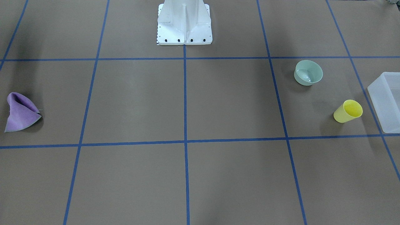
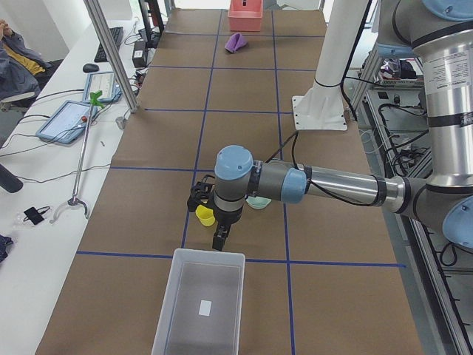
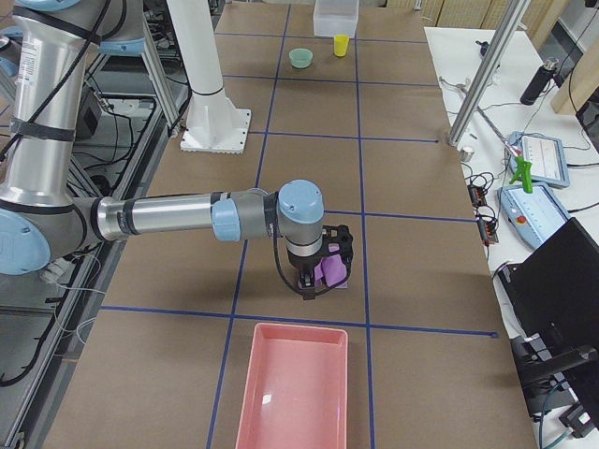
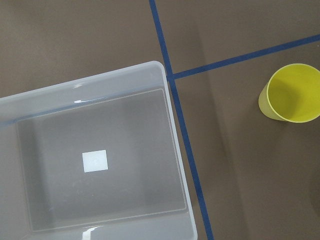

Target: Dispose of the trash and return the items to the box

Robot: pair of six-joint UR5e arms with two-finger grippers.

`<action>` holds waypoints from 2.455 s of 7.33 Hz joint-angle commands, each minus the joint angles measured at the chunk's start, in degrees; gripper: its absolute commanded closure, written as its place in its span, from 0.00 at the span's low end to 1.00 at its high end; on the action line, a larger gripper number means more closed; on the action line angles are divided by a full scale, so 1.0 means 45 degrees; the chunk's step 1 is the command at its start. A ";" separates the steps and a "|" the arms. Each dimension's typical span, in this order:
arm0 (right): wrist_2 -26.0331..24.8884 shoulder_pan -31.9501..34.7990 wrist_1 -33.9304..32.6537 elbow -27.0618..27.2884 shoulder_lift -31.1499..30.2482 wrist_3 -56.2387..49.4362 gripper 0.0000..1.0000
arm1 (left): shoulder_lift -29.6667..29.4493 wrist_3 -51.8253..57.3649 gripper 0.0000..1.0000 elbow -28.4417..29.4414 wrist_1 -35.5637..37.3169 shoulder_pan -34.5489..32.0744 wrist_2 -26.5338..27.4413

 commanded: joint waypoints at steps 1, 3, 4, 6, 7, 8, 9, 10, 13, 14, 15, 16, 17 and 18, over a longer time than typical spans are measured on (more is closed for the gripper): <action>-0.0005 0.0006 0.0000 0.0000 0.0031 -0.0013 0.00 | 0.0013 -0.0023 0.02 -0.0003 -0.0049 0.0007 0.0000; 0.0014 -0.0014 0.0000 0.0000 0.0031 0.0025 0.00 | 0.0013 -0.0042 0.02 -0.0004 -0.0068 0.0007 0.0000; -0.0044 -0.0033 0.0019 0.0000 0.0012 0.0006 0.00 | -0.0006 -0.0178 0.03 -0.0003 -0.0068 0.0046 0.0000; 0.0014 -0.0072 0.0000 -0.0020 0.0011 0.0026 0.00 | -0.0046 -0.1423 0.08 0.0035 -0.0784 0.0782 0.0000; -0.0005 -0.0092 0.0019 -0.0001 0.0031 0.0026 0.00 | -0.0046 -0.3691 0.03 0.0055 -0.1661 0.1929 0.0019; -0.0005 -0.0111 0.0019 0.0000 0.0031 0.0026 0.00 | 0.0032 -0.5976 0.02 0.0133 -0.2985 0.3333 0.0058; 0.0014 -0.0111 0.0039 0.0000 0.0031 0.0026 0.00 | 0.0419 -0.7043 0.02 0.0114 -0.4042 0.4120 0.0020; 0.0034 -0.0208 0.0039 0.0038 0.0050 -0.0013 0.00 | 0.0539 -0.7943 0.02 0.0133 -0.4478 0.4611 0.0039; 0.0249 -0.0267 0.0039 0.0039 0.0051 -0.0072 0.00 | 0.0619 -0.9895 0.02 0.0680 -0.6763 0.6715 0.0213; 0.0229 -0.0538 0.0039 0.0019 0.0051 -0.0072 0.00 | 0.0638 -1.0099 0.03 0.0680 -0.7135 0.7170 0.0505; 0.0229 -0.0638 0.0019 0.0019 0.0051 -0.0014 0.00 | 0.0657 -1.0217 0.03 0.0700 -0.7139 0.7987 0.0759; 0.0229 -0.0677 0.0019 0.0000 0.0051 -0.0013 0.00 | 0.0658 -1.0199 0.03 0.0738 -0.7139 0.8189 0.1322; 0.0229 -0.0678 0.0000 0.0000 0.0051 -0.0013 0.00 | 0.0619 -1.0179 0.03 0.0971 -0.7371 0.8597 0.1386; 0.0229 -0.0716 0.0000 0.0000 0.0051 0.0006 0.00 | 0.0638 -1.0218 0.03 0.1070 -0.7566 0.8659 0.1387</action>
